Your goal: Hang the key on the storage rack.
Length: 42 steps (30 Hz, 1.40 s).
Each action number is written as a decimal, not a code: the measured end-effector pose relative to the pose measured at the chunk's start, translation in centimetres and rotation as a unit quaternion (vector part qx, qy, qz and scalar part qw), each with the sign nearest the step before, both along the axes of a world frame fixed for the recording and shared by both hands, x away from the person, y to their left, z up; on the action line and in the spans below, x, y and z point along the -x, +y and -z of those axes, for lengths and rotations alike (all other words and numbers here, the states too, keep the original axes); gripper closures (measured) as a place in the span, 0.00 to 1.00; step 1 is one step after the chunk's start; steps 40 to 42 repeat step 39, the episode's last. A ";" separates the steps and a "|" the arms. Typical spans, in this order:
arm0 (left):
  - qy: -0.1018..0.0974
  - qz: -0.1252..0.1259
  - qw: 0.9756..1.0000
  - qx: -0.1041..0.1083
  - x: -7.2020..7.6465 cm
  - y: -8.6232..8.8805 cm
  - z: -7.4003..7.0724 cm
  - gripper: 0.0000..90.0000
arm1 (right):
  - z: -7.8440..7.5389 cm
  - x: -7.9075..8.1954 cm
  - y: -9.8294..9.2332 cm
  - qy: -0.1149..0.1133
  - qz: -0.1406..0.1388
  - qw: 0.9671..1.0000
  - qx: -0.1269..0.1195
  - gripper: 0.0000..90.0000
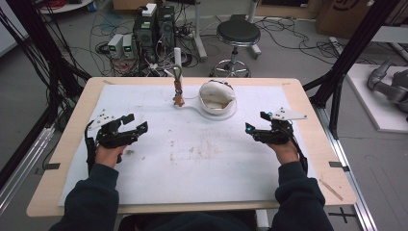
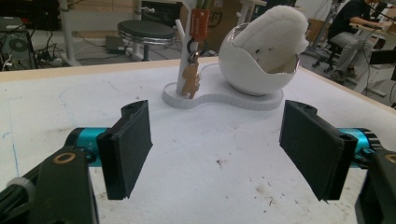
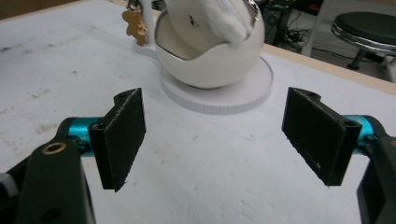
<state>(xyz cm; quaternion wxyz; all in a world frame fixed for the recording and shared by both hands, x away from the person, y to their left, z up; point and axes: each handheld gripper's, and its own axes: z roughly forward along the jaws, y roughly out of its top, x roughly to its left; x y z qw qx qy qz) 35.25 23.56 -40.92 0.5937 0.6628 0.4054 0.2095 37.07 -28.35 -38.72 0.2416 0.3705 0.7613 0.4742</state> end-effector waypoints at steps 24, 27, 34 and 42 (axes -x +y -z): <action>-0.011 0.015 0.999 -0.029 0.1 -0.6 0.1 0.26 | 1.7 2.2 -2.4 -0.015 0.052 0.998 0.026 0.24; -0.010 0.015 0.999 -0.027 0.1 -0.6 0.1 0.26 | 1.7 2.1 -2.5 -0.017 0.051 0.998 0.025 0.24; -0.009 0.013 1.000 -0.025 0.1 -0.6 0.1 0.26 | 1.7 2.1 -2.6 -0.017 0.052 0.998 0.023 0.24; -0.008 0.012 1.000 -0.024 0.0 -0.5 0.1 0.26 | 1.7 2.1 -2.7 -0.016 0.053 0.998 0.023 0.24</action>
